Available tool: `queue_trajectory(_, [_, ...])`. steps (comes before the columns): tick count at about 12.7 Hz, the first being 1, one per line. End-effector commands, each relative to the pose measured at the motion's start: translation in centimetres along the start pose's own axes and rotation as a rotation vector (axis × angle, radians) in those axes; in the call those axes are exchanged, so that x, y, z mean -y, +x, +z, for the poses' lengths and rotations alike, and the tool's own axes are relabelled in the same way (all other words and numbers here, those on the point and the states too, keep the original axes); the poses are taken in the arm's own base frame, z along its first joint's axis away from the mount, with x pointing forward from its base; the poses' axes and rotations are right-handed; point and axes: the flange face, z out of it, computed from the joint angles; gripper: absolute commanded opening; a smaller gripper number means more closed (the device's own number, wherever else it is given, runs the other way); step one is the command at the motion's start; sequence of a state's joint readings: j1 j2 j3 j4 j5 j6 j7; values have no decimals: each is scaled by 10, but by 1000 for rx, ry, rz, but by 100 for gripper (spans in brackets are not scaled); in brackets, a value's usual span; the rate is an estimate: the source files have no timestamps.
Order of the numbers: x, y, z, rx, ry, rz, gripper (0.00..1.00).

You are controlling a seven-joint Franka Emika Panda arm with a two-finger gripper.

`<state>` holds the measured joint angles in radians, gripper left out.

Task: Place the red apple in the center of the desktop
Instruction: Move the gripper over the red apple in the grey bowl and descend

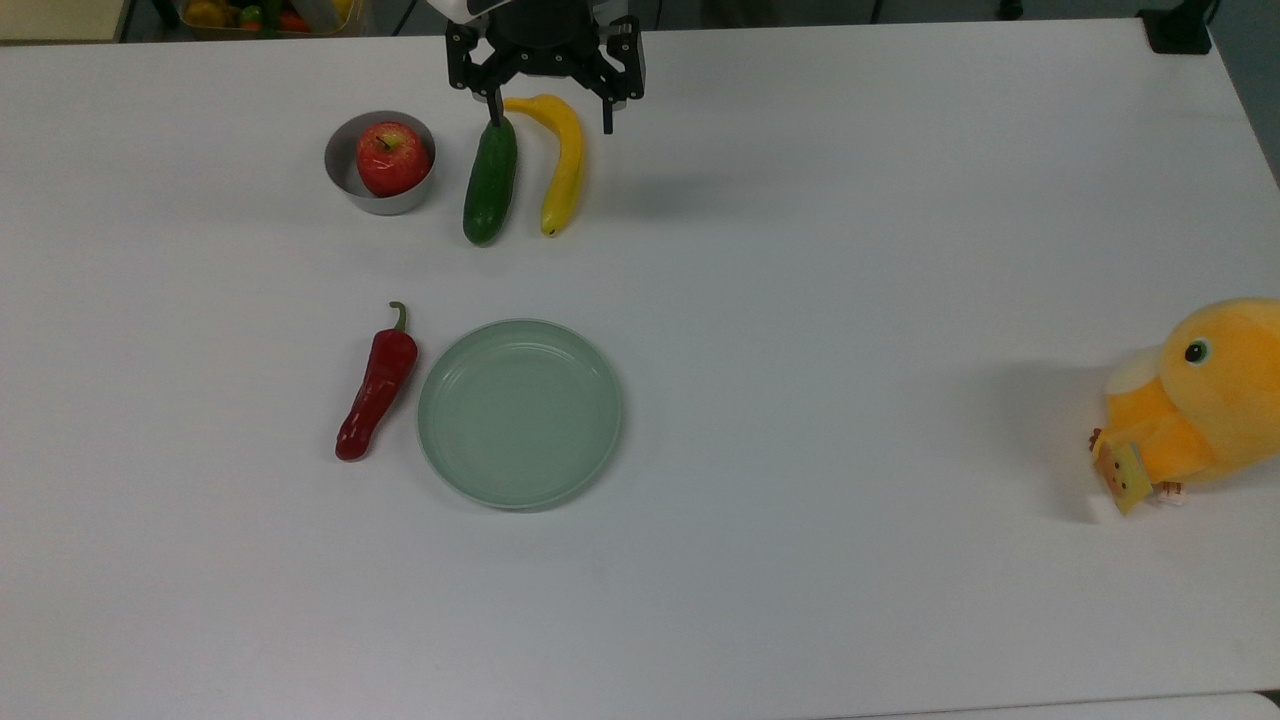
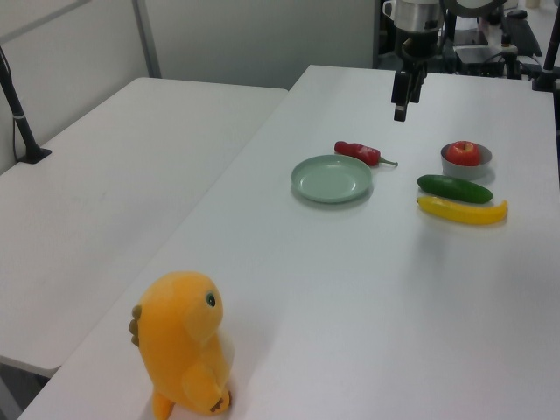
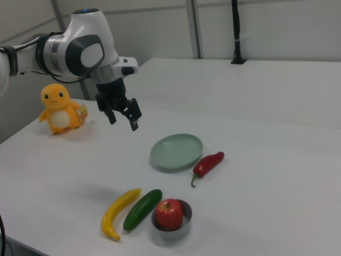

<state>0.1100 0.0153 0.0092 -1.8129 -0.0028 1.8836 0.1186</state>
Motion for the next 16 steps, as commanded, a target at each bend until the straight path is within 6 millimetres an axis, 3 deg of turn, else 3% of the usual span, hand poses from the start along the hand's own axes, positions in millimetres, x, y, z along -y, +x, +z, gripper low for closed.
queue_trajectory(1, [2, -6, -1, 12, -1, -27, 100])
queue_trajectory(7, [-3, -7, -2, 14, -4, -21, 100])
queue_trajectory(10, [-29, -5, -4, 4, -6, 10, 100])
queue_trajectory(16, [-88, -15, 15, 54, -76, -57, 100])
